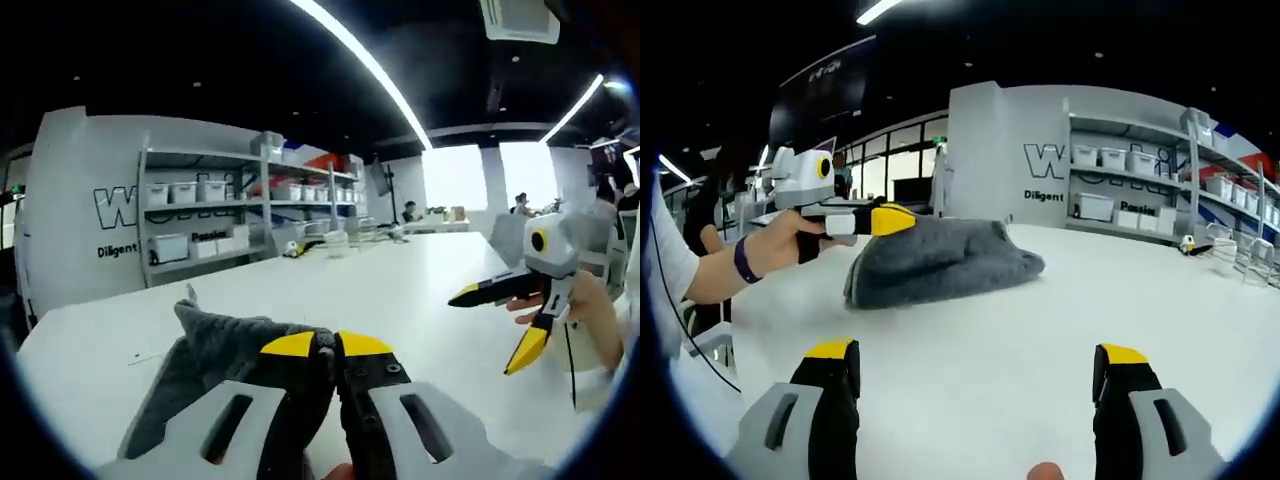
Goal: Open the folded towel by lifting each exposed corner and separating the folded layers until the towel lies flat within the target outline without major curled edges
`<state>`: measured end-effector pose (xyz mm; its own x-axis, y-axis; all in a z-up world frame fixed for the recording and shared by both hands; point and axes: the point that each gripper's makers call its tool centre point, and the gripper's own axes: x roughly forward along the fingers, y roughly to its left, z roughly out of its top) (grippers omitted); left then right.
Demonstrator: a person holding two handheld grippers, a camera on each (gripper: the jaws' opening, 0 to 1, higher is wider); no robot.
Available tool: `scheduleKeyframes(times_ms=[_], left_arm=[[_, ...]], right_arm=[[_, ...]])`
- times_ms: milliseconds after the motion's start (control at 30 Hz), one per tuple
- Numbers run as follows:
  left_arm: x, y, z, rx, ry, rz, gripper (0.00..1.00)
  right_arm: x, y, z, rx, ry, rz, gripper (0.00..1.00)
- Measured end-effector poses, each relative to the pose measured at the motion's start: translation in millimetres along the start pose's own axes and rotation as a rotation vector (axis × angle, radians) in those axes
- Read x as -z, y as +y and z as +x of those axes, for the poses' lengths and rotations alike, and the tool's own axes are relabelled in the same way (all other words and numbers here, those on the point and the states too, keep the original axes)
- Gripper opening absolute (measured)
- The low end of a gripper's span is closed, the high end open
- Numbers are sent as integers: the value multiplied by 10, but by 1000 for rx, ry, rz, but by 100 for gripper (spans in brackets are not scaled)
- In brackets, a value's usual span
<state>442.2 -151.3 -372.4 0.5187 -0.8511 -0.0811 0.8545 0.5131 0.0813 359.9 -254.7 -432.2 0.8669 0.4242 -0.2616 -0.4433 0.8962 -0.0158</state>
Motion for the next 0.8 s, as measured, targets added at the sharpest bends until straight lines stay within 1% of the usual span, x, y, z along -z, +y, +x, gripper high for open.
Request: scheduleKeyframes(times_ms=[100, 200, 233, 300, 367, 400, 467, 567, 633, 667, 700, 767, 800], left_arm=[[24, -326, 85, 93, 0, 18, 7], [87, -604, 110, 180, 17, 43, 7], [160, -790, 111, 246, 39, 58, 7], [235, -980, 101, 317, 50, 57, 7], [331, -1128, 94, 372, 76, 66, 7], [379, -1188, 90, 394, 87, 75, 7], [476, -1306, 83, 427, 112, 69, 7], [592, -1409, 133, 470, 147, 43, 7], [663, -1552, 122, 507, 165, 25, 8], [697, -1587, 130, 516, 174, 20, 8], [766, -1634, 135, 522, 201, 16, 9], [857, -1679, 142, 528, 230, 24, 10], [883, -1695, 133, 535, 237, 26, 10]], right_arm=[[41, -46, -100, 21, 10, 3, 99], [73, -76, -191, 34, 17, 4, 99], [90, -87, -251, 37, 20, 8, 99], [109, -95, -321, 38, 22, 16, 99], [124, -105, -379, 40, 24, 22, 99], [134, -121, -428, 46, 25, 27, 99], [145, -159, -507, 62, 29, 28, 99], [143, -236, -612, 100, 34, 22, 99], [134, -269, -655, 116, 33, 19, 99], [132, -277, -663, 120, 33, 17, 99], [132, -287, -668, 123, 33, 17, 99], [132, -285, -666, 123, 34, 17, 99], [133, -276, -662, 120, 36, 15, 99]])
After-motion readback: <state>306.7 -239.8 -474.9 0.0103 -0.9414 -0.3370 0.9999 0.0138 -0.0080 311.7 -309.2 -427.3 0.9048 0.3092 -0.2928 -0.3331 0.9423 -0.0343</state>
